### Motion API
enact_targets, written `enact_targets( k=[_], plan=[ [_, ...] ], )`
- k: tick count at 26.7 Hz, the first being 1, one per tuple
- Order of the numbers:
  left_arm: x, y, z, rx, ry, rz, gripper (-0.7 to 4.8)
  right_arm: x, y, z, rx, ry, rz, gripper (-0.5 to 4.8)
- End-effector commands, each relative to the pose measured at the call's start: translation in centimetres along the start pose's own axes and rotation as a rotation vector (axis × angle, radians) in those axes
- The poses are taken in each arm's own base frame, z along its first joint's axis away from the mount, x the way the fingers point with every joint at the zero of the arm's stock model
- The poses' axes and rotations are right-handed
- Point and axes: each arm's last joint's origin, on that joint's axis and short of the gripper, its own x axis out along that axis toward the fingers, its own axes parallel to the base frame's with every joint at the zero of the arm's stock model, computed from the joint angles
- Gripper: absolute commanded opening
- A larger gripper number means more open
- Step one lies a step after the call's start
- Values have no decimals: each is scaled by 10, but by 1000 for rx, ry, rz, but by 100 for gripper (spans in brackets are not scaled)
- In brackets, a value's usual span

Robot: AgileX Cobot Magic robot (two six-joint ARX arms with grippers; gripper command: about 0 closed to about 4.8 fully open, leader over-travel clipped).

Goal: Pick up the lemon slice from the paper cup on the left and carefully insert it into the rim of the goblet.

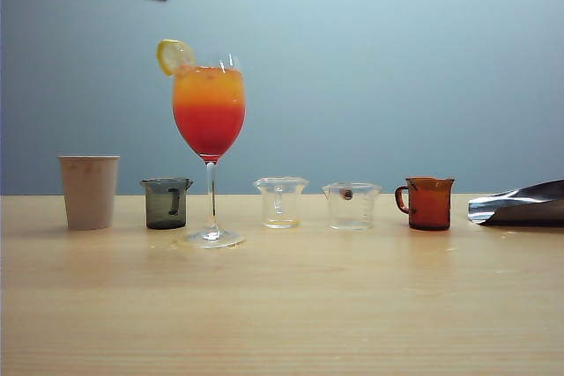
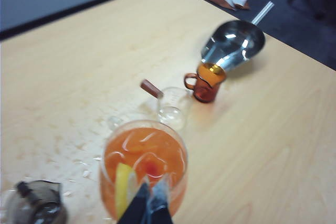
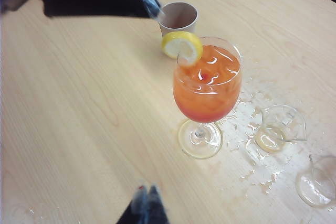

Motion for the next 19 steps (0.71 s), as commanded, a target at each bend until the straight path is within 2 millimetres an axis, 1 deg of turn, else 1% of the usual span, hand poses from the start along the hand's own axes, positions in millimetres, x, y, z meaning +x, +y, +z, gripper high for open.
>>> enact_targets(
  k=[1,6,7,9,10,13,16,18,19],
  plan=[
    [-15,-7,9,36,-35,67,-6,-3,1,3,-8,-28,0,-4],
    [-35,-21,18,61,-81,89,-6,-5,0,3,0,-29,-14,-4],
    [-40,-24,19,46,-89,91,-6,-7,0,4,6,-33,-31,-4],
    [-53,-33,20,-74,-97,132,-6,-15,1,4,7,-52,-55,-4],
    [-59,-37,19,-82,-89,153,-6,-17,1,4,7,-61,-57,-4],
    [-72,-47,17,-61,-117,172,-6,-25,2,-4,7,-71,-78,-4],
    [-87,-59,14,-43,-153,214,-6,-34,4,-17,7,-80,-85,-4],
    [-103,-70,8,-30,-198,257,-6,-43,7,-34,13,-112,-100,-4],
    [-106,-73,5,-39,-213,270,-6,-46,7,-39,12,-123,-114,-4]
  ],
)
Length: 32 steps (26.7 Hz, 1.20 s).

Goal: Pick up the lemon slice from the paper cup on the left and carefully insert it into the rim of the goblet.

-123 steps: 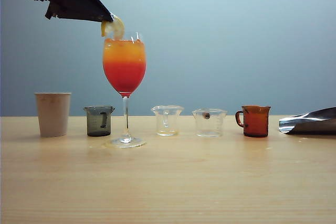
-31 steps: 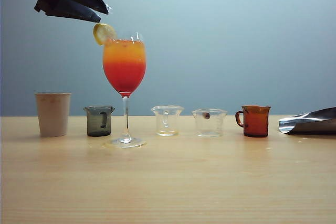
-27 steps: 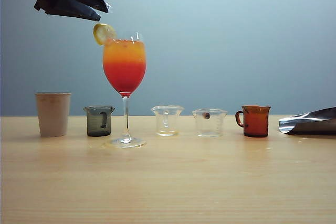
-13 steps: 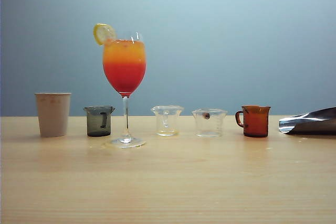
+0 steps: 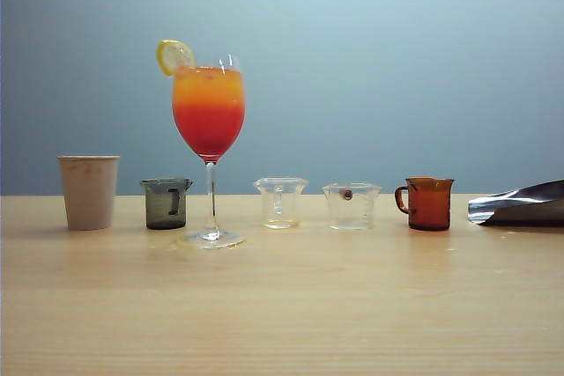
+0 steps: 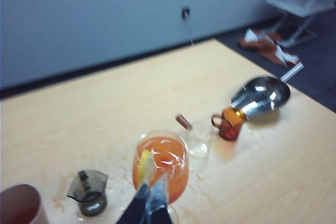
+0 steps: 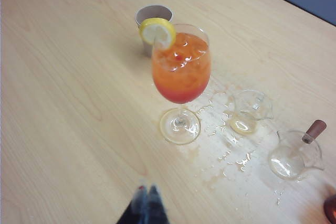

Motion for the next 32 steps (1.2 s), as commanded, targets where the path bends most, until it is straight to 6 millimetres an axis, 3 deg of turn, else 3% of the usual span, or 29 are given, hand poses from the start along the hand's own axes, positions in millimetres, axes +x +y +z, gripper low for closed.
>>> enact_targets(
  k=[1,6,13,16,22,24,32],
  plan=[
    [-14,-6,-6,-26,-45,51,-6,-11,1,-11,4,-63,-36,-4],
    [-32,-13,-26,-62,-76,126,-6,-21,3,-37,9,-93,-41,-4],
    [-52,-22,-62,-135,-162,220,-6,-20,6,-81,67,-181,-54,-4],
    [-60,-26,-89,-135,-199,253,-6,-20,6,-106,83,-191,-89,-4],
    [-56,-27,-125,-191,-204,266,-6,-19,7,-130,86,-185,-120,-4],
    [-54,-27,-140,-184,-221,273,-6,-18,7,-146,86,-192,-131,-4],
    [-47,-25,-174,-193,-200,296,-6,-16,9,-187,115,-221,-129,-4]
  ],
)
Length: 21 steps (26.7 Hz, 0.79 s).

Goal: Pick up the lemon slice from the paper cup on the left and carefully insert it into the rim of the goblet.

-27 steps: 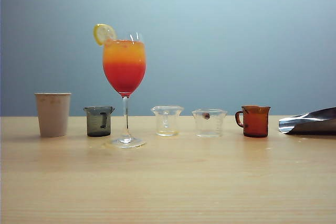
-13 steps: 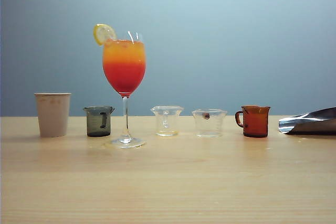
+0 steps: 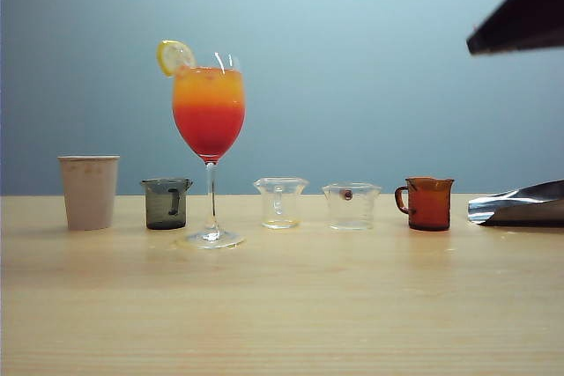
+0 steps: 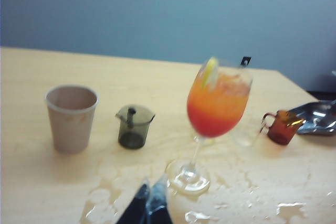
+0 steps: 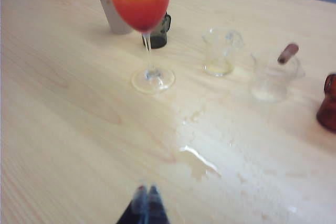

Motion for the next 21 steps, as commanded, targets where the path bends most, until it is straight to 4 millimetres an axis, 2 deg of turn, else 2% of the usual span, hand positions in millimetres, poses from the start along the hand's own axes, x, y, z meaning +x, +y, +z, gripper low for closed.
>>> enact_targets(
  k=[1,10,17,21],
  plan=[
    [0,2,-9,-1,-16,17,-6,-3,-1,-11,21,-31,1,-4],
    [10,11,-41,-2,18,81,-6,-7,-3,-51,129,-35,4,-4],
    [20,18,-65,-2,24,115,-6,-9,-4,-74,132,30,-2,-4],
    [21,19,-70,-2,22,144,-6,-10,-4,-77,132,25,-2,-4]
  ],
)
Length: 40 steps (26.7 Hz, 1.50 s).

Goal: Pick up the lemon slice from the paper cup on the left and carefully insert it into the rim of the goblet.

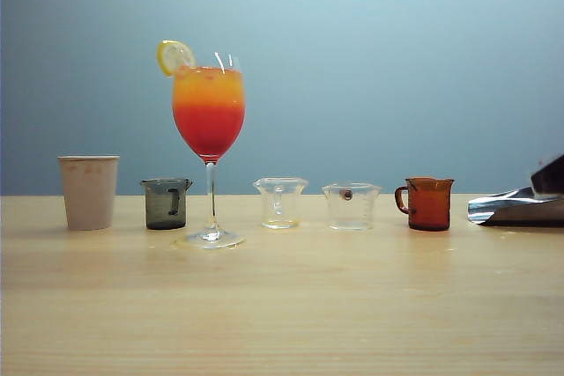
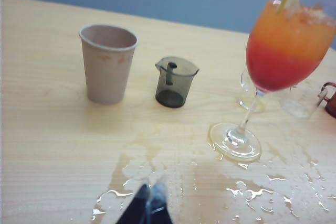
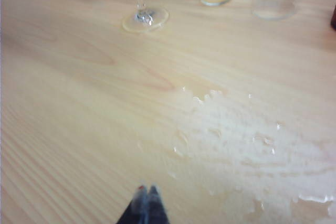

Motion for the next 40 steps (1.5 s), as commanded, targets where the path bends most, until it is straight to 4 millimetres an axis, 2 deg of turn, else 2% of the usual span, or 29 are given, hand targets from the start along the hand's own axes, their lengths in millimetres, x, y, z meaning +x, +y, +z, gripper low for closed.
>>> enact_targets(
  k=[1,9,10,11,21,25,28,35,40],
  plan=[
    [1,1,-1,3,-31,28,-6,-1,0,1,4,-15,4,-4],
    [4,3,-9,9,-5,43,-6,-1,0,1,4,-16,-4,-4],
    [4,3,-10,9,1,44,-5,-1,0,1,4,-16,-2,5],
    [4,3,-11,8,13,46,-4,-1,0,1,4,-16,1,56],
    [4,3,-11,8,15,46,-4,-1,0,1,4,-18,1,57],
    [4,4,-11,8,15,49,-4,-3,-3,4,17,-77,-26,57],
    [4,5,-11,5,14,50,-4,0,-13,6,39,-174,-110,57],
    [1,21,-9,-14,-12,199,-4,-5,-34,8,90,-209,-322,57],
    [-1,28,-7,-23,-28,291,-4,-15,-56,8,148,-250,-569,57]
  ],
)
